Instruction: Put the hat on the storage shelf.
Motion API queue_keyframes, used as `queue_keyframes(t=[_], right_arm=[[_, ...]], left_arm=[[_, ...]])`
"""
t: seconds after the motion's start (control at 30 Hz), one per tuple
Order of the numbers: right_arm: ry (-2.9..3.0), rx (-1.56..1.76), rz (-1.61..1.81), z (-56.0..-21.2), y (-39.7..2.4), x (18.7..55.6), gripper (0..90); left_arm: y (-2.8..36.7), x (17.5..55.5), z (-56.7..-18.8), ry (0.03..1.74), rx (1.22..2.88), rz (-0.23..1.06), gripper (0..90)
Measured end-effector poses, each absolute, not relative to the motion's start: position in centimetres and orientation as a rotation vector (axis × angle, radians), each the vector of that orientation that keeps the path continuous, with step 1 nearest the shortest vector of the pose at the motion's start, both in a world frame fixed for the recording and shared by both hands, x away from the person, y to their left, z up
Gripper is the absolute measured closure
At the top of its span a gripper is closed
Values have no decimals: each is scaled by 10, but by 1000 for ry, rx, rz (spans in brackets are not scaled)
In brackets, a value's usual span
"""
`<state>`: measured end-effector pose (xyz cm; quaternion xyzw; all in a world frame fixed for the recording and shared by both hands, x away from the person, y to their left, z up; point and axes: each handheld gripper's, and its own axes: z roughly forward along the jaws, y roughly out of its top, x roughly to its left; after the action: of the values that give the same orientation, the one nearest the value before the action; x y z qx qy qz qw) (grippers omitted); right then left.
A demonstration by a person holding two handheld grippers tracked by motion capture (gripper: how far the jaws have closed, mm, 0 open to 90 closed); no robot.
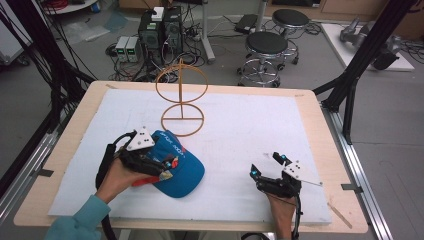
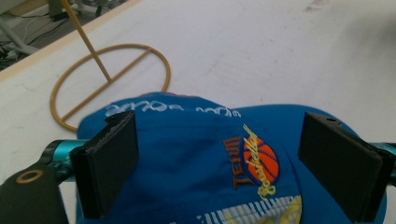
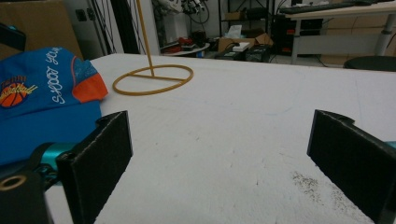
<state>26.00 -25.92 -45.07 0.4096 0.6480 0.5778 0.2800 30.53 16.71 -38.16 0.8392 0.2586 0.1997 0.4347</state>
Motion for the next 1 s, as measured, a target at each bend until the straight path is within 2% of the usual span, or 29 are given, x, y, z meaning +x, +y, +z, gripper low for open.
queue_keyframes(t=[0.2,0.5,0.67,0.93,1.0], right_arm=[[1738,1100,1550,-451,-259,260,56],[1739,1097,1550,-451,-259,260,56],[1738,1101,1551,-451,-259,260,56],[1739,1103,1552,-451,-259,260,56],[1740,1103,1554,-451,-260,260,56]], left_arm=[[167,303,-388,642,2116,488,128],[175,305,-403,726,2134,451,127],[172,310,-409,764,2157,388,127],[172,315,-416,826,2172,271,228],[171,315,-416,825,2175,266,223]])
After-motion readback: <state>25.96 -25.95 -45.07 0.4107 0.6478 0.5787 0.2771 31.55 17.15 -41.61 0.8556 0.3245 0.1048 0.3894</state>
